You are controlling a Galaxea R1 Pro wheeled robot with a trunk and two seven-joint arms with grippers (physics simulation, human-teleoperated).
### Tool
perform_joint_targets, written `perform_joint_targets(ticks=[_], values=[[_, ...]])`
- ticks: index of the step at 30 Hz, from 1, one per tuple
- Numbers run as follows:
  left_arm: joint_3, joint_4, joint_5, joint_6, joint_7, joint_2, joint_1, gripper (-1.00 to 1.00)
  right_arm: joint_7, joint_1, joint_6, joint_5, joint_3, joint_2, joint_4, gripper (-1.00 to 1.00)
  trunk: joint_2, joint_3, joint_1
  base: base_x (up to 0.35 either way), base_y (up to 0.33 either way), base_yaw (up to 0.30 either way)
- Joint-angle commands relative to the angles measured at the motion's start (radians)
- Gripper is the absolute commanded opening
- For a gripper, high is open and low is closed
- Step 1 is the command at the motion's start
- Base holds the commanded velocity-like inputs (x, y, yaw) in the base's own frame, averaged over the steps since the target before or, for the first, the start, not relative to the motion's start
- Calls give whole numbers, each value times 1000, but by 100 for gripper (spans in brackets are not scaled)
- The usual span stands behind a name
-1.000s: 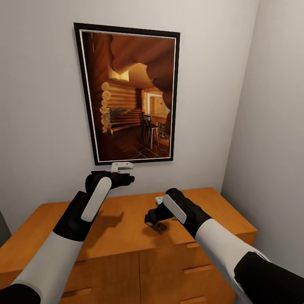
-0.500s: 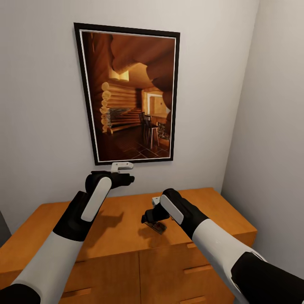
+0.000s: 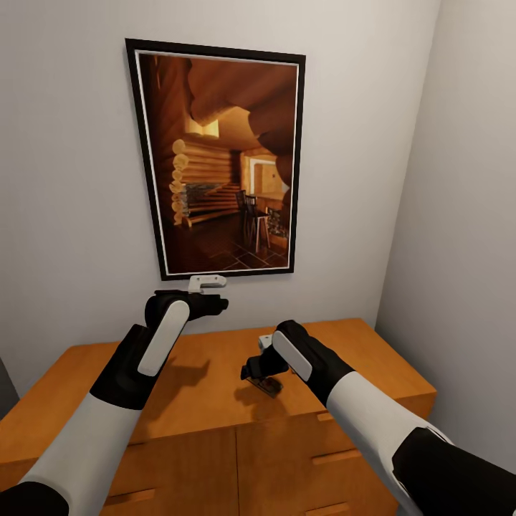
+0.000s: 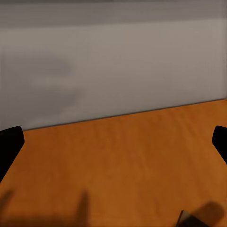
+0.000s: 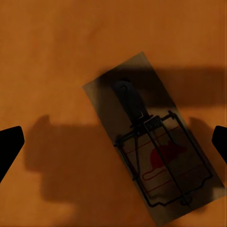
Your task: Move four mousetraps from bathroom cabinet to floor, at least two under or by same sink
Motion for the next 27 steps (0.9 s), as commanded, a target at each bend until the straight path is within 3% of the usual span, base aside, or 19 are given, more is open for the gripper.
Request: perform_joint_targets(ticks=[1,23,27], values=[[-1,-1,10,2,10,0,-1,100,-10,-1,1,-11,3,-1,-1,100,-1,-1,0,0,0,0],[-1,-1,10,1,10,-1,-1,100,-11,-1,1,-10,6,-4,4,100,-1,-1,0,0,0,0],[-1,-1,10,1,10,-1,-1,100,-12,-1,1,-9,22,-3,6,100,-1,-1,0,0,0,0]])
